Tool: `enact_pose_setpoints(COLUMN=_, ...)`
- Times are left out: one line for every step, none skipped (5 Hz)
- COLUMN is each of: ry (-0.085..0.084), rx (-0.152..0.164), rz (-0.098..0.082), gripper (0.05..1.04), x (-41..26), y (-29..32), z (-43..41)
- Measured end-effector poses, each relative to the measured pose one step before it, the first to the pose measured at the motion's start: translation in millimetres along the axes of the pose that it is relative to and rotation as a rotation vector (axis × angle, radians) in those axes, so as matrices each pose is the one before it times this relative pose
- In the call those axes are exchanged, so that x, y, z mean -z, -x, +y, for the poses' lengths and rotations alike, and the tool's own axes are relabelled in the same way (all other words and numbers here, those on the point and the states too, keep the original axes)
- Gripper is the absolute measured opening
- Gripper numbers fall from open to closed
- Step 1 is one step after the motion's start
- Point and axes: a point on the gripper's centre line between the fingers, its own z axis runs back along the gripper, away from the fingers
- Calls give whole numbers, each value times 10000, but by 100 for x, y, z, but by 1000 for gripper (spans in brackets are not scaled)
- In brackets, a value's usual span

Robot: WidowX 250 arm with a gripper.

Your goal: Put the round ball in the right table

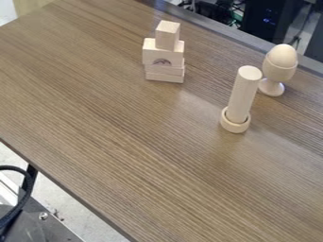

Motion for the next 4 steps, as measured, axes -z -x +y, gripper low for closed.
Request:
enact_pose_setpoints(ry=-6, rx=13, rz=429, gripper=1000, x=1389, y=639, z=-87)
enact_pose_setpoints(ry=-26, rx=-115, rz=275, gripper=1000, x=1765, y=67, z=20)
enact_pose_setpoints(ry=17, rx=-42, rz=109, gripper=1000, x=1654, y=-1439, z=-93)
enact_pose_setpoints(ry=-24, rx=-84, rz=-16, gripper=1000, x=1291, y=-1320, z=55)
